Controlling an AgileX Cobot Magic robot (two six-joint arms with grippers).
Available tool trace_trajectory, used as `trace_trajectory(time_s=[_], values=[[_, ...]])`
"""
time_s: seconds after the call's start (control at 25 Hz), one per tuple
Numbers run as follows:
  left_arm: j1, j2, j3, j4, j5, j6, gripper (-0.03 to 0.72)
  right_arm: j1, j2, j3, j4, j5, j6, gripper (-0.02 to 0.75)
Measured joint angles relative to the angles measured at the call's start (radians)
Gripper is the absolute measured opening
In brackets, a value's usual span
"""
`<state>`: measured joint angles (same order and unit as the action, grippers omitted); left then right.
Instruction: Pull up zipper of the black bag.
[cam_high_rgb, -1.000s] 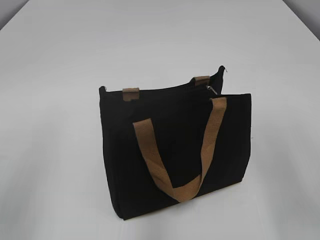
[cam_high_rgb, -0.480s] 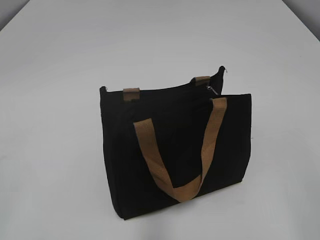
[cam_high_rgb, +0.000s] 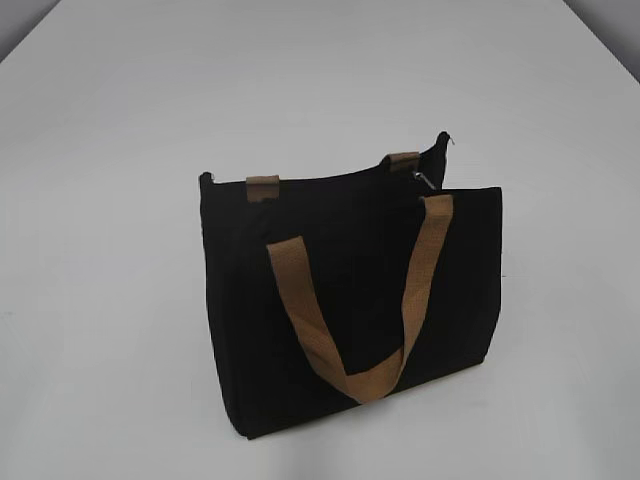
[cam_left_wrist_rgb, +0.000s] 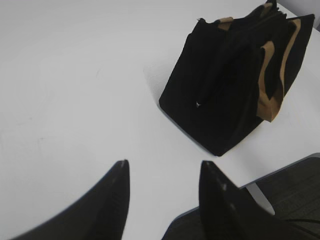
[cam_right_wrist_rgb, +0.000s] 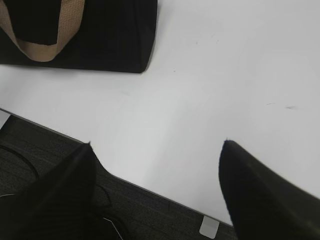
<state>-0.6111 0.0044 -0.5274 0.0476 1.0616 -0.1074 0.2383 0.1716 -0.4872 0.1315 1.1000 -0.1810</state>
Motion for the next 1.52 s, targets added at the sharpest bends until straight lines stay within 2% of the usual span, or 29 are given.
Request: trace_trajectory(time_s=[0.72, 0.8, 0.88, 0.96, 1.12, 1.24, 1.52], values=[[0.011, 0.003, 0.000, -0.001, -0.001, 0.003, 0.301, -0.019, -0.010, 0.001, 0.013, -0.001, 0.000, 0.592], [0.076, 0.003, 0.000, -0.002, -0.001, 0.004, 0.301, -0.066, -0.018, 0.001, 0.018, -0.001, 0.000, 0.592], [0.176, 0.003, 0.000, -0.002, -0.001, 0.004, 0.299, -0.130, -0.033, 0.001, 0.020, -0.001, 0.000, 0.592], [0.305, 0.003, 0.000, -0.001, -0.001, 0.004, 0.299, -0.177, -0.058, 0.001, 0.020, -0.001, 0.000, 0.592], [0.514, -0.001, 0.000, -0.001, -0.001, 0.004, 0.288, -0.217, -0.118, 0.001, 0.021, -0.002, 0.000, 0.592], [0.558, -0.011, 0.000, -0.001, -0.001, 0.004, 0.281, -0.218, -0.164, 0.001, 0.023, -0.001, 0.000, 0.592], [0.559, -0.014, 0.000, -0.001, -0.001, 0.004, 0.278, -0.219, -0.178, 0.001, 0.024, -0.002, -0.001, 0.592]])
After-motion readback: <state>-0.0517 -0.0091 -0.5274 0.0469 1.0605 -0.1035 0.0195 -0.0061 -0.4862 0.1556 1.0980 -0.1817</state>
